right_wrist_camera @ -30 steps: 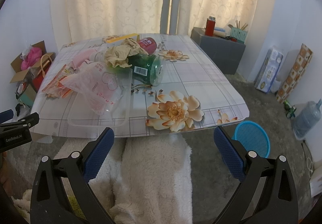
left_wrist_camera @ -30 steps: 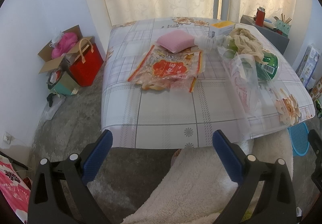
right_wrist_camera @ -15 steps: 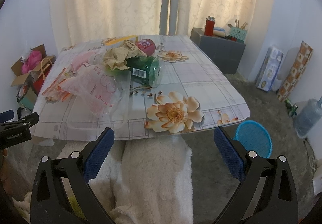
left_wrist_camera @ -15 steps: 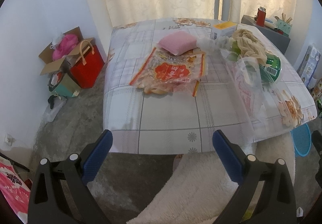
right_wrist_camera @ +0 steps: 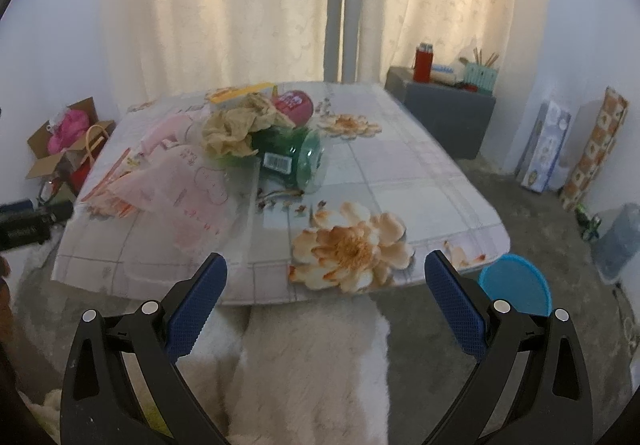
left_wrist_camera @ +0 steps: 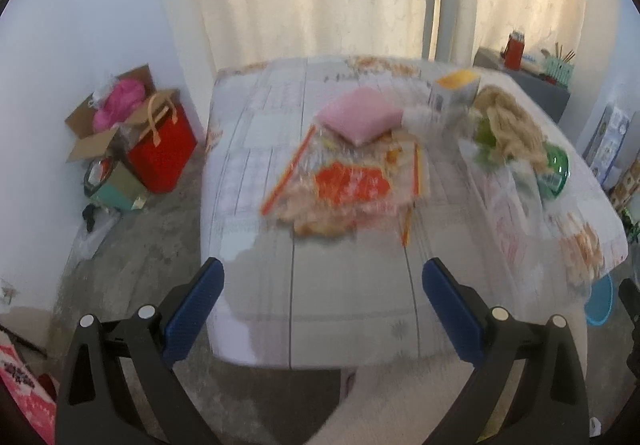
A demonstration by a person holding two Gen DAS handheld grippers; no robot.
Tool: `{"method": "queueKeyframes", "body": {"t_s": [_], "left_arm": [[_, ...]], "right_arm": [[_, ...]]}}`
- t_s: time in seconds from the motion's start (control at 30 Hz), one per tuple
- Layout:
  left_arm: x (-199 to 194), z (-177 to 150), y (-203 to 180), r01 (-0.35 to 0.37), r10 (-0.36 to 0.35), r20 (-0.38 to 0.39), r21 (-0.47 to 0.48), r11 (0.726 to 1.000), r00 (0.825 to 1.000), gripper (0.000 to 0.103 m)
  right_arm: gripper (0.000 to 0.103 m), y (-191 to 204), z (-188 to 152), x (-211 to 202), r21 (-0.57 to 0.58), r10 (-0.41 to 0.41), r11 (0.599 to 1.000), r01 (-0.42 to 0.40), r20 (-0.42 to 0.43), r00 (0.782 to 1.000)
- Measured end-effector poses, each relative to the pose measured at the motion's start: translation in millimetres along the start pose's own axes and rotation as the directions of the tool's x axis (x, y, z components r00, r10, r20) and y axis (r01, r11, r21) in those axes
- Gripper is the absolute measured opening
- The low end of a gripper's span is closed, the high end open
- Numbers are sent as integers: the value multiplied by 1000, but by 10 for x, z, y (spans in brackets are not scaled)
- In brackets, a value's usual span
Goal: Collect trash
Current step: 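Reach the left tool to the clear red-labelled bag and close on it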
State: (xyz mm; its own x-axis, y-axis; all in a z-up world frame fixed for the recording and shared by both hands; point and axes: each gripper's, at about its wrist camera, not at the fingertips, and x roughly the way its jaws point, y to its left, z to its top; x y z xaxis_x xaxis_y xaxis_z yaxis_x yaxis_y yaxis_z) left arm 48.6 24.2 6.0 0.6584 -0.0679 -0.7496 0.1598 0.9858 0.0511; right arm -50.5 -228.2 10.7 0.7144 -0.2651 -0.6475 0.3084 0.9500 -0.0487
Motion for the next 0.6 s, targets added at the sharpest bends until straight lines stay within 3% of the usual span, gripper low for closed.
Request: {"method": "queueKeyframes", "body": {"t_s": [0.3,0.6], "left_arm": [[179,226,210,187,-178,91,-94,978,980,97],[400,354,217,214,-208,59,-112,970,976,97]], "right_arm": [[95,-81,145,42,18,57,998,-59,97,994],[95,-145,282,244,29,172,984,-174,73,982]]}}
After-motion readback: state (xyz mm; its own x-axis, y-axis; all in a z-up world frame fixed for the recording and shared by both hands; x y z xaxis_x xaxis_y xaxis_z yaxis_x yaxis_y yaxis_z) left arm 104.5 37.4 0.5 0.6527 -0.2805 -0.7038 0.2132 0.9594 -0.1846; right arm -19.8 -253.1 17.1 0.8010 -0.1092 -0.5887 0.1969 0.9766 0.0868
